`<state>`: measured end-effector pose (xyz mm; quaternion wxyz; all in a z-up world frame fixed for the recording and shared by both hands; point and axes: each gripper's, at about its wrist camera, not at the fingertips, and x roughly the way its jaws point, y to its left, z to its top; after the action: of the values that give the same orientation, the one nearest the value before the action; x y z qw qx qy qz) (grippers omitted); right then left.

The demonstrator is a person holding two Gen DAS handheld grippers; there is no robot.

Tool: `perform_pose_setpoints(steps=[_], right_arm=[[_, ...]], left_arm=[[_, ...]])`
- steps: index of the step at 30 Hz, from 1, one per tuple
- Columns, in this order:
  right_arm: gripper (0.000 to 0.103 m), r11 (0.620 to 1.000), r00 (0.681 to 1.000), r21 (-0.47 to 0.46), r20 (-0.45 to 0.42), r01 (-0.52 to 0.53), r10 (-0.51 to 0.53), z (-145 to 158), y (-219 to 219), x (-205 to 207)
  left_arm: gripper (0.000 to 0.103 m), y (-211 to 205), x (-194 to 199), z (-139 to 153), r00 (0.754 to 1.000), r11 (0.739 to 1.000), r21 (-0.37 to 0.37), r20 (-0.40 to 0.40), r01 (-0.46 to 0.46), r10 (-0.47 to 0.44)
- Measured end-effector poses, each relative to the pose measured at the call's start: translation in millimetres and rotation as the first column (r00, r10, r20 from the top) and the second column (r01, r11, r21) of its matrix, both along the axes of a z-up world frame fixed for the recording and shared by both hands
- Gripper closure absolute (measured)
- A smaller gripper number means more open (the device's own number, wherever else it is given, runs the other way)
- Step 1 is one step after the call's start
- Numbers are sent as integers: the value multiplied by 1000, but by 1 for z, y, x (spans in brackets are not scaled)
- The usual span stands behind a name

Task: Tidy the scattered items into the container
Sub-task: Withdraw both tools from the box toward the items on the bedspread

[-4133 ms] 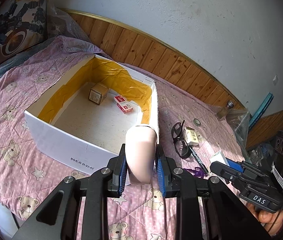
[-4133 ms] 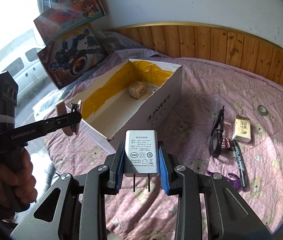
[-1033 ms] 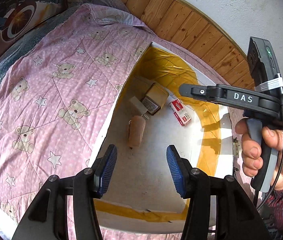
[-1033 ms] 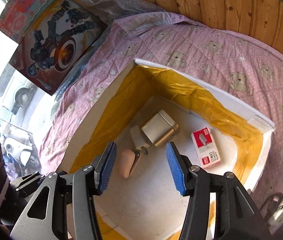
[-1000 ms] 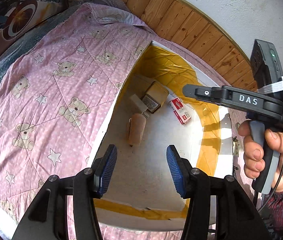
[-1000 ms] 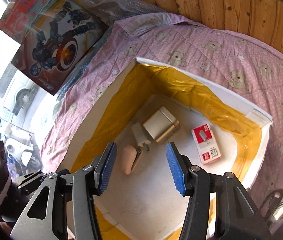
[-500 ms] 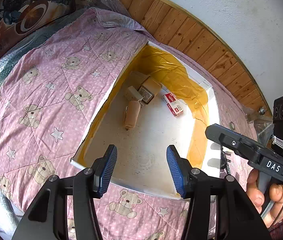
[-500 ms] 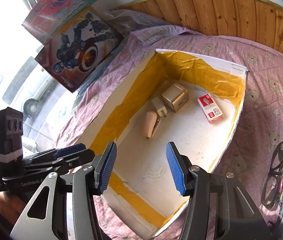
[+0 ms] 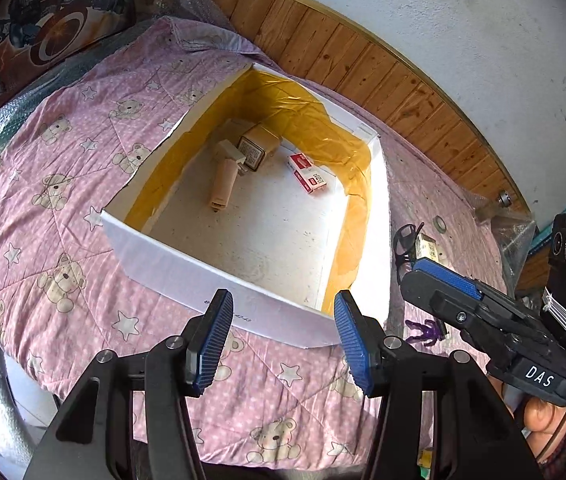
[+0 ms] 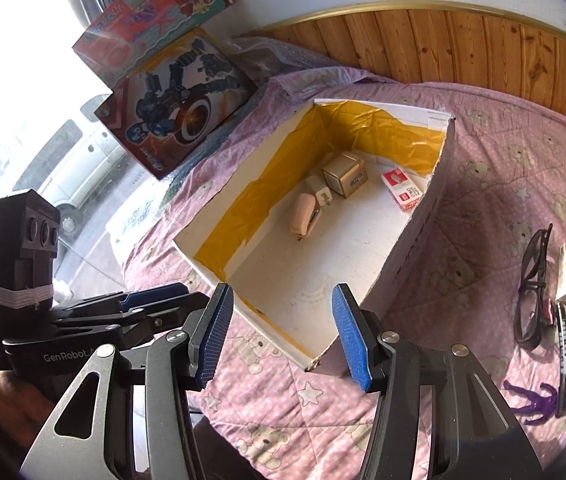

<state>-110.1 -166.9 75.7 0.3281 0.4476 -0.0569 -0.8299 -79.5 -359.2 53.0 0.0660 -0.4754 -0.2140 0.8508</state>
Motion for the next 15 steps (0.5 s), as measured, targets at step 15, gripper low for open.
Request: perform_pose_setpoints(steps=[15], right_arm=[[48, 993, 996, -75, 10, 91, -90, -10, 66, 44]], left_arm=[[44, 54, 22, 11, 999, 993, -111, 14, 39, -38]])
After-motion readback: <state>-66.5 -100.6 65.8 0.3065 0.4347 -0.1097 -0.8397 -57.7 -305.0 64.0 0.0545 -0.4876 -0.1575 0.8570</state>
